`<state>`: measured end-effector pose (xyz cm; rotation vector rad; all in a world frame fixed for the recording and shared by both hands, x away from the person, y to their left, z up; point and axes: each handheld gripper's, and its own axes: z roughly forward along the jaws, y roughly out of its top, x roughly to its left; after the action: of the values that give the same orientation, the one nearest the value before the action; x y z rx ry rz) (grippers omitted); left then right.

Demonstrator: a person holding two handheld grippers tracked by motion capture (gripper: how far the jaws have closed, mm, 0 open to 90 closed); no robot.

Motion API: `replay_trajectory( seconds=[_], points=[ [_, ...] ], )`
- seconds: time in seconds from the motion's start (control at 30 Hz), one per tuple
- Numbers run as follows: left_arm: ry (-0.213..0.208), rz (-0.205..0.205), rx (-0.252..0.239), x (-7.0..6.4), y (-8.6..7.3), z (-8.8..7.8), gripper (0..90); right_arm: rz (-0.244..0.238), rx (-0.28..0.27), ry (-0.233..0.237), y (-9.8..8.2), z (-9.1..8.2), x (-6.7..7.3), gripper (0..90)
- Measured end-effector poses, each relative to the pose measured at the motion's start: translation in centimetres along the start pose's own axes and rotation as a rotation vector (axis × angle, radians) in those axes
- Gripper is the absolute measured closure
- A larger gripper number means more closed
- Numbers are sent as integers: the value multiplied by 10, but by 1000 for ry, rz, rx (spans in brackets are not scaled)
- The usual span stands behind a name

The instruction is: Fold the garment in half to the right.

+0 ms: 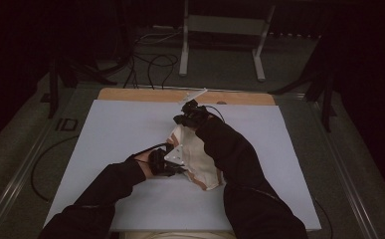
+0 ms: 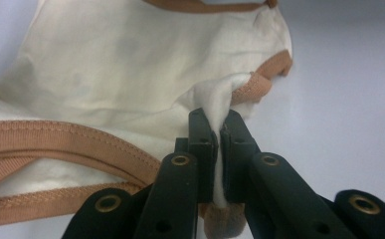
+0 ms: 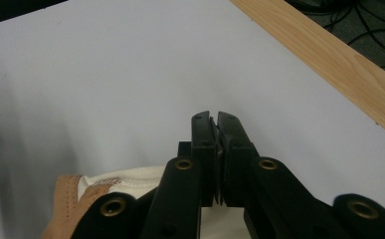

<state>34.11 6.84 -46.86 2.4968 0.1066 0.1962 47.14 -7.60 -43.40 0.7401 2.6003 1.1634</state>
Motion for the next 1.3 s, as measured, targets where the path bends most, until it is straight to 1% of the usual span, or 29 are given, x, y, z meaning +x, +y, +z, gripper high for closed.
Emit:
replay_trajectory(
  seconds=[0.03,0.1,0.13,0.17,0.2,0.3,0.43,0.67,0.8,0.97,1.0,1.07,1.13,1.2,1.3],
  points=[
    [-2,4,3,1,2,1,867,0,0,0,0,0,0,877],
    [-10,4,2,0,6,2,867,25,-8,-2,-4,-4,-5,877],
    [-10,9,3,0,8,3,867,25,-8,-2,-4,-4,-5,877],
    [-15,12,3,0,10,5,867,38,-8,-1,-6,-6,-5,877],
    [-18,17,10,1,13,6,867,31,-8,-5,-7,-8,-7,877],
    [-24,26,13,0,18,10,868,49,-19,-5,-12,-13,-11,877],
    [-38,34,25,0,25,15,867,42,-21,-9,-17,-18,-14,877],
    [-50,37,64,-2,35,25,867,56,-47,8,-32,-28,-21,877],
    [-54,42,85,-2,42,30,867,61,-48,6,-36,-31,-23,877],
    [-71,41,100,-2,49,38,865,78,-59,9,-45,-35,-28,877],
    [-71,50,108,-3,50,40,865,78,-59,9,-45,-35,-28,877],
    [-74,45,112,-4,52,43,863,93,-63,11,-50,-37,-30,876],
    [-80,39,122,-3,55,47,863,101,-65,7,-54,-37,-32,876],
    [-78,38,119,-4,55,48,863,106,-64,5,-56,-37,-33,876],
    [-84,34,133,-4,59,51,859,114,-75,1,-62,-39,-36,876]
  ],
)
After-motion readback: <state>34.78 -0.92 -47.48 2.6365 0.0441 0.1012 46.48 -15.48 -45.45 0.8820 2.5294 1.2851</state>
